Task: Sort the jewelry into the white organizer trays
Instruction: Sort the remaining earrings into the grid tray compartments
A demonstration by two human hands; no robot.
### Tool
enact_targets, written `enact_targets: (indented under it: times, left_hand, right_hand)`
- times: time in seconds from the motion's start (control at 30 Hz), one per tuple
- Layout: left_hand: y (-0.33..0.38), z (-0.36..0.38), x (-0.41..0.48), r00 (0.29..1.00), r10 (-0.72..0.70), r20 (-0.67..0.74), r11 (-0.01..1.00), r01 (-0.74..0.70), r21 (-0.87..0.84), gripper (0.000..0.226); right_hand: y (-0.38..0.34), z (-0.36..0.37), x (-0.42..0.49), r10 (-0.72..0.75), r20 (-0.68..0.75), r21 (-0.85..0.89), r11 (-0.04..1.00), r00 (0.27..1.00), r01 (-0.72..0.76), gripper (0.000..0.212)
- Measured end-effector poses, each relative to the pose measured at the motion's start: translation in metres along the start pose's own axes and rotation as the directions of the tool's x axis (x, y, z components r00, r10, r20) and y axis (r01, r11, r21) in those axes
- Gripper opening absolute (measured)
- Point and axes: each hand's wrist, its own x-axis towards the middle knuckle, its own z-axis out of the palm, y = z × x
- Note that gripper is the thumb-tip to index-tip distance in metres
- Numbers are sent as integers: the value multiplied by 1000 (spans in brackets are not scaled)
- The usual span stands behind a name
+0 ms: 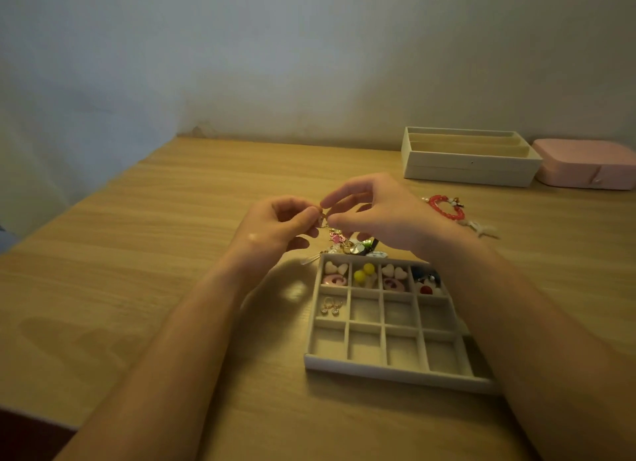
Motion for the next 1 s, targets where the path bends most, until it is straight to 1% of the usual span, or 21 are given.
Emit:
enact_targets:
  times: [0.07, 0.13, 0.2, 0.3, 0.43, 0.57, 0.67, 0.77, 0.87, 1.0]
  left_hand:
    - [1, -2, -3, 999, -21, 49, 987, 28, -157, 15]
    - [0, -3, -4, 997, -30, 77, 962, 50, -268, 19]
    - [-1, -2, -5, 995, -27, 93, 943, 56, -329, 17]
    - [-1, -1, -6, 995, -18, 97, 927, 53, -371, 14]
    - [0, 1, -7, 995, -12, 94, 930, 46, -365, 15]
    - [0, 3, -9, 994, -34, 105, 938, 68, -341, 15]
    - [2, 1, -10, 994, -52, 92, 932, 81, -353, 25]
    - [3, -1, -12, 996, -58, 65, 943, 76, -324, 37]
    - [4, -2, -14, 998, -27, 60, 972, 40, -230, 31]
    - [9, 0, -18, 997, 8, 71, 987, 3, -163, 23]
  right_hand:
    - [0, 0, -1, -30, -9, 70, 997, 1000, 31, 23]
    - [0, 1, -1, -43, -21, 119, 992, 999, 45, 22]
    - [0, 4, -2, -52, -7, 137, 989, 999, 52, 21]
    - [1, 9, -2, -74, 0, 157, 985, 997, 73, 20]
    - [3, 14, -3, -87, -26, 168, 982, 996, 90, 18]
    - [2, 17, -5, -96, -25, 140, 985, 995, 99, 22]
    - [-1, 20, -8, -90, -27, 134, 987, 996, 93, 25]
    - [-5, 22, -11, -76, -11, 165, 983, 997, 76, 22]
    - [-11, 17, -13, -43, -45, 175, 983, 998, 50, 16]
    - [-20, 0, -21, 6, -11, 196, 981, 1000, -4, 14]
